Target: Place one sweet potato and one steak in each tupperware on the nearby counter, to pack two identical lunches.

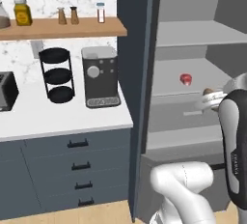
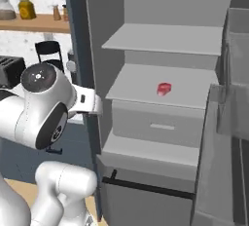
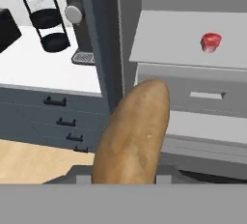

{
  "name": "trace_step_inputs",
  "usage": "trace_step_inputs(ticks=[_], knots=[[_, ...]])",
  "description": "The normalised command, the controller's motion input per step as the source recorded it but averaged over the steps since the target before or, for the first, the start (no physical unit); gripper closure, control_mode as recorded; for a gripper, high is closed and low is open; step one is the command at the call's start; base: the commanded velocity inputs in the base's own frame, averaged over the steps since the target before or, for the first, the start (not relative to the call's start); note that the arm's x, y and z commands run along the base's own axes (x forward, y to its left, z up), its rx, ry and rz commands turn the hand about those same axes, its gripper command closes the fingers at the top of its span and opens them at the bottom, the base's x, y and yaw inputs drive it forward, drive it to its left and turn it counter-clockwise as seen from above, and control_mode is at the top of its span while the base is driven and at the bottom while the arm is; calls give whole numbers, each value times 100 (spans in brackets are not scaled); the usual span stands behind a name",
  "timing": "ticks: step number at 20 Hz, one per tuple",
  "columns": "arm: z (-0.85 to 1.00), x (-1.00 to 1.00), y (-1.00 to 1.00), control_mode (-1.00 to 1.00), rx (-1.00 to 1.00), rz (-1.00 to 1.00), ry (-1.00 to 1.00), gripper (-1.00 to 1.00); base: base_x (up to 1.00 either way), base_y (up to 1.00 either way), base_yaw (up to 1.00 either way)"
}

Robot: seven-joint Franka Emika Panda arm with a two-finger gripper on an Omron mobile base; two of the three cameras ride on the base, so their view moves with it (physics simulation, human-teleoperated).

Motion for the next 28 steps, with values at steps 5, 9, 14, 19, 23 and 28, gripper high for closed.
trace_step_inputs(ticks=[5, 9, 14, 19, 23, 28], knots=[[0, 0, 0, 100, 0, 0, 0, 100, -27, 100, 5], [0, 0, 0, 100, 0, 0, 0, 100, 1, 100, 10], [0, 0, 0, 100, 0, 0, 0, 100, 2, 100, 16], [0, 0, 0, 100, 0, 0, 0, 100, 43, 100, 13], [0, 0, 0, 100, 0, 0, 0, 100, 79, 100, 3], [0, 0, 0, 100, 0, 0, 0, 100, 60, 100, 0]])
